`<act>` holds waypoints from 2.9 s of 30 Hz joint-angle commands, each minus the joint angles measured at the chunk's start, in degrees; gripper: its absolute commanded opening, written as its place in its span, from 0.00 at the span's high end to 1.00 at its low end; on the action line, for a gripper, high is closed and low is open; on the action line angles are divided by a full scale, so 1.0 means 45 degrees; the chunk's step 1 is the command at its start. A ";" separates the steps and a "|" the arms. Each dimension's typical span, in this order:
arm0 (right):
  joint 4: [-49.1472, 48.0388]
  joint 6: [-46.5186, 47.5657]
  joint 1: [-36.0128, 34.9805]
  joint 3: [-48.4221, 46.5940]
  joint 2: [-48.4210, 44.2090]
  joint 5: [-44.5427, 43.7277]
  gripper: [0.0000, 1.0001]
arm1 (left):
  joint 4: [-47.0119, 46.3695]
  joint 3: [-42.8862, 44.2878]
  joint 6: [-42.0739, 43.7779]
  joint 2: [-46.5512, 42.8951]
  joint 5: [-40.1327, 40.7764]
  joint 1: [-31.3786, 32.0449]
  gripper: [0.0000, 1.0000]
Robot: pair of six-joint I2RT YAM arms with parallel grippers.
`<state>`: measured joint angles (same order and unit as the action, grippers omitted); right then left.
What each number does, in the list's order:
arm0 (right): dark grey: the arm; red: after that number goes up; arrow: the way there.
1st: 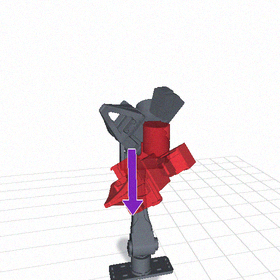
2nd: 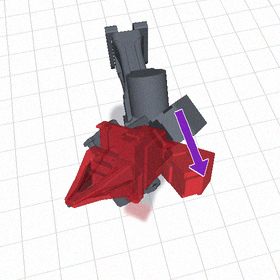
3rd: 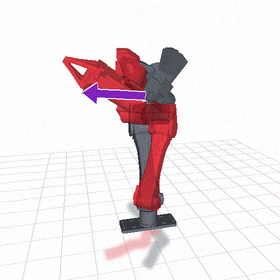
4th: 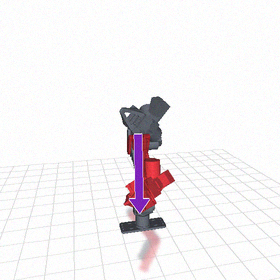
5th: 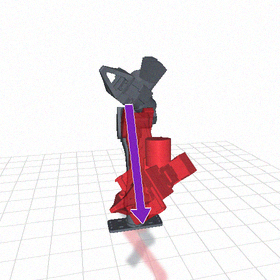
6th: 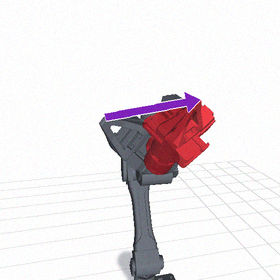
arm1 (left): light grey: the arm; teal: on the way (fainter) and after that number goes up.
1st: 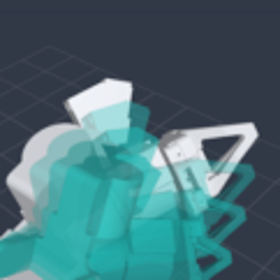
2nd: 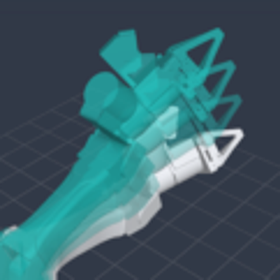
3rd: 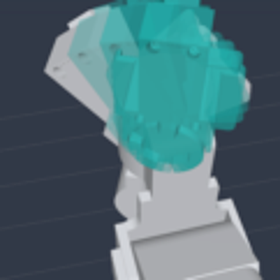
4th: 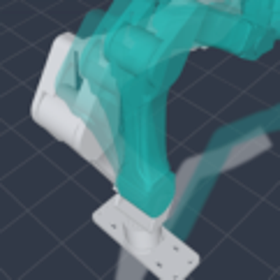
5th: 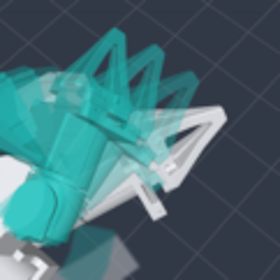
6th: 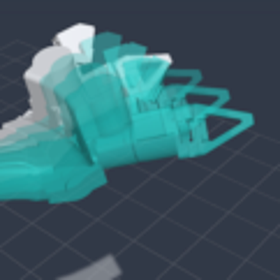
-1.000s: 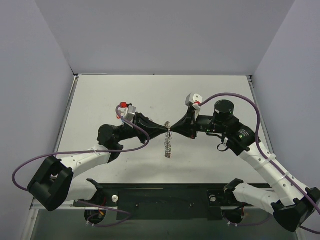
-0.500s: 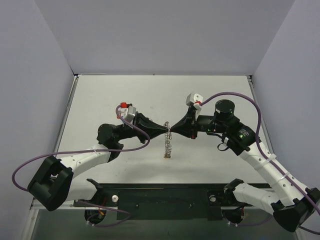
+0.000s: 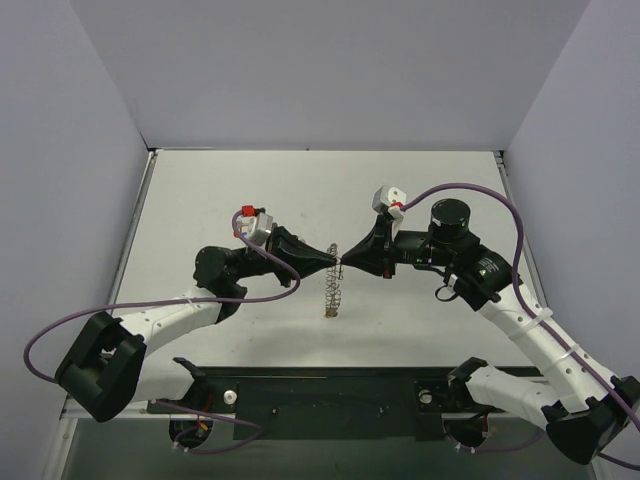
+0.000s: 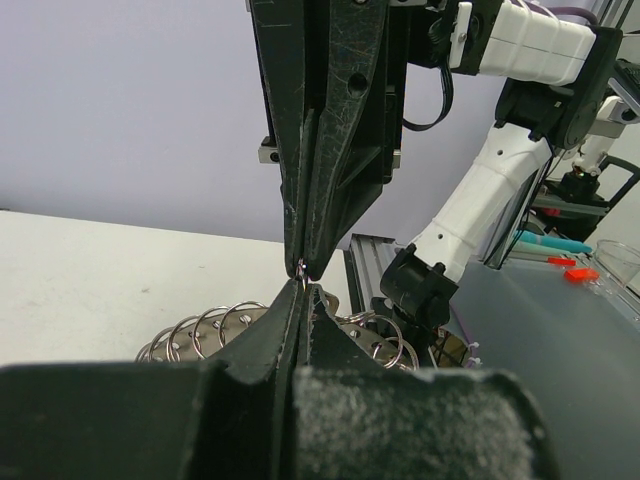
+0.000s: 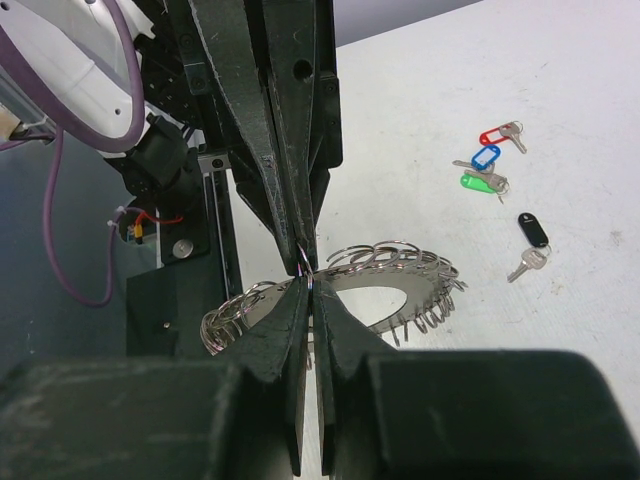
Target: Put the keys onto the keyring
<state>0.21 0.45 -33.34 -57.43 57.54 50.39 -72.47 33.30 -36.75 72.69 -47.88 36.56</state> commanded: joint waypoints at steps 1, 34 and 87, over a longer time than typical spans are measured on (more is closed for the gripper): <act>-0.0477 0.0231 0.0085 -0.0460 -0.0130 0.0208 1.00 | -0.0752 0.0803 0.0179 -0.0117 -0.0415 0.0041 1.00; -0.0534 0.0291 0.0203 -0.0558 -0.0091 0.0169 1.00 | 0.0088 0.1057 0.0433 0.0059 -0.0942 -0.0018 1.00; -0.0573 0.0487 0.0222 -0.0597 -0.0111 0.0208 1.00 | 0.0575 0.1155 0.0530 0.0176 -0.0689 0.0002 1.00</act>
<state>1.58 3.22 -32.64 -57.98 57.52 51.18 -70.04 35.62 -36.53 73.95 -49.87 35.97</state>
